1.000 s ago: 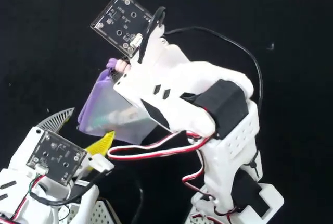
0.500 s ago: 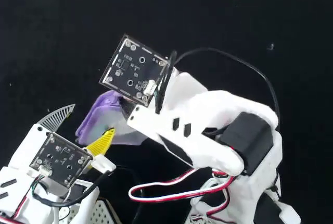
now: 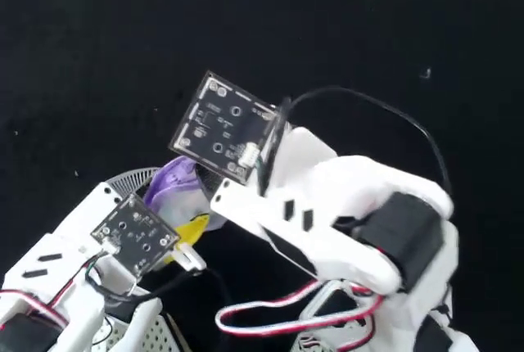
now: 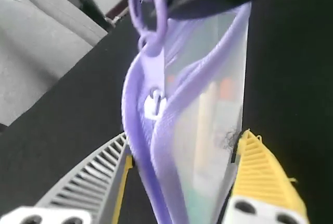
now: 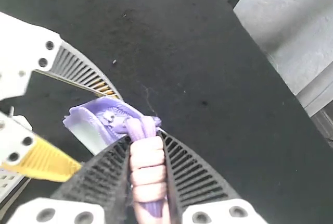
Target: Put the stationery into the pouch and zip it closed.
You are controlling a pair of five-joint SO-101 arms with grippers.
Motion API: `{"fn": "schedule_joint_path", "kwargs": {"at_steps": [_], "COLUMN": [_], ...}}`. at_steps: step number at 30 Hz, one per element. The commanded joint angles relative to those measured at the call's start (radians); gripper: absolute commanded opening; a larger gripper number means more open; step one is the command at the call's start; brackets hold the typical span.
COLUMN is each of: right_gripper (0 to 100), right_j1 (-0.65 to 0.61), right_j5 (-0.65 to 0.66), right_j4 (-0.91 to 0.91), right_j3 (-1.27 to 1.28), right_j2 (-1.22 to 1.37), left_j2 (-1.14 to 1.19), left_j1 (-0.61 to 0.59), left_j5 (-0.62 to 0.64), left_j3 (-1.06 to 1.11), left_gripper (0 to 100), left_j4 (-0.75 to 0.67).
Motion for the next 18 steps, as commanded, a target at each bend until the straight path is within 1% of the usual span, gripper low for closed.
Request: {"fn": "schedule_joint_path", "kwargs": {"at_steps": [1,3,9,11,18], "right_gripper": [1.1,1.1,1.1,1.1,1.1], "right_j1": [-0.011,-0.009,-0.006,-0.005,-0.003], "right_j5": [0.006,0.006,0.006,0.006,0.006], "right_j4": [0.028,0.028,0.026,0.025,0.025], "right_j3": [-0.004,-0.004,-0.004,-0.004,-0.002], "right_j2": [-0.044,-0.042,-0.036,-0.036,-0.036], "left_j2": [-0.006,-0.008,-0.008,-0.008,-0.008], "left_j1": [0.012,0.012,0.013,0.013,0.015], "left_j5": [0.054,0.087,0.146,0.161,0.242], "left_j3": [0.047,0.062,0.042,0.033,0.033], "left_gripper": [31,29,12,10,9], "left_j4": [-0.098,-0.124,-0.126,-0.124,-0.124]}}
